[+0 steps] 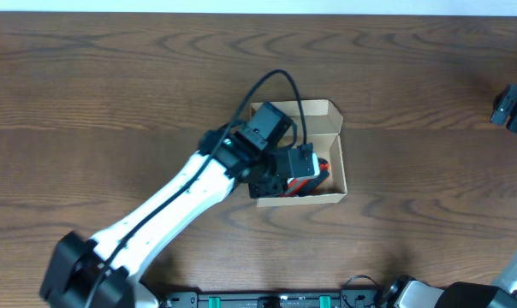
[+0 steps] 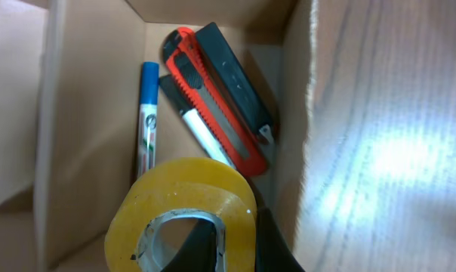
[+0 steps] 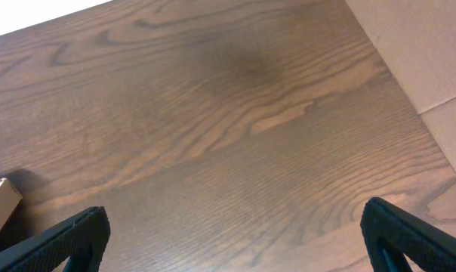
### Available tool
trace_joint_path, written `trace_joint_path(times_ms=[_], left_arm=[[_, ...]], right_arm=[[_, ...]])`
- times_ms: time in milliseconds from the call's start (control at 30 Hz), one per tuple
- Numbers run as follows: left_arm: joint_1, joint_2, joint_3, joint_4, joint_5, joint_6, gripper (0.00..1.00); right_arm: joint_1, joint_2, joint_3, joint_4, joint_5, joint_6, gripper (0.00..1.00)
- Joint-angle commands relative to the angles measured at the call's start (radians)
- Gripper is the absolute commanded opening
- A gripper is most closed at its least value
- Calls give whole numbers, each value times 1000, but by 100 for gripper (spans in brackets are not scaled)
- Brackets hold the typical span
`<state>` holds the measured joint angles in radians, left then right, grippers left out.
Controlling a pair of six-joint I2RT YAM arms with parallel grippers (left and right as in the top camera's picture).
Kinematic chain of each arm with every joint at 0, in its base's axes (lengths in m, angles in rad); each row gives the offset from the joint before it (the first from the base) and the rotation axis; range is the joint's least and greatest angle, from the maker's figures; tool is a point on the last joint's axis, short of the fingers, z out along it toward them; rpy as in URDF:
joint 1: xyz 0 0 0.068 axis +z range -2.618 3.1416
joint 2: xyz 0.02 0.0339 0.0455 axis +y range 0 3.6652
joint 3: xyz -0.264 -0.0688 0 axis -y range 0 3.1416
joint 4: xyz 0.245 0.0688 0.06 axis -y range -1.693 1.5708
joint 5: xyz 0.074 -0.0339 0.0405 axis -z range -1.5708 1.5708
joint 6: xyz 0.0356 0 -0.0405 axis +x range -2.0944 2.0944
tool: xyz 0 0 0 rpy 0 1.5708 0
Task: Pack container
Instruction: 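Carry the tape roll into the box and release it with left gripper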
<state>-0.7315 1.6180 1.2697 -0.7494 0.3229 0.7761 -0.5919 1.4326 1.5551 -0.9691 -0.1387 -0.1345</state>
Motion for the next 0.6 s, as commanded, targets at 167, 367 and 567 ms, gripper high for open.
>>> trace_joint_path(times_ms=[167, 367, 567], left_arm=[[-4, 98, 17, 94, 11, 47, 6], [-4, 163, 17, 122, 11, 48, 6], [-4, 230, 17, 122, 11, 47, 5]], right_arm=[[-5, 4, -1, -8, -1, 18, 99], [-4, 4, -1, -13, -12, 19, 99], [-4, 5, -2, -17, -19, 19, 99]])
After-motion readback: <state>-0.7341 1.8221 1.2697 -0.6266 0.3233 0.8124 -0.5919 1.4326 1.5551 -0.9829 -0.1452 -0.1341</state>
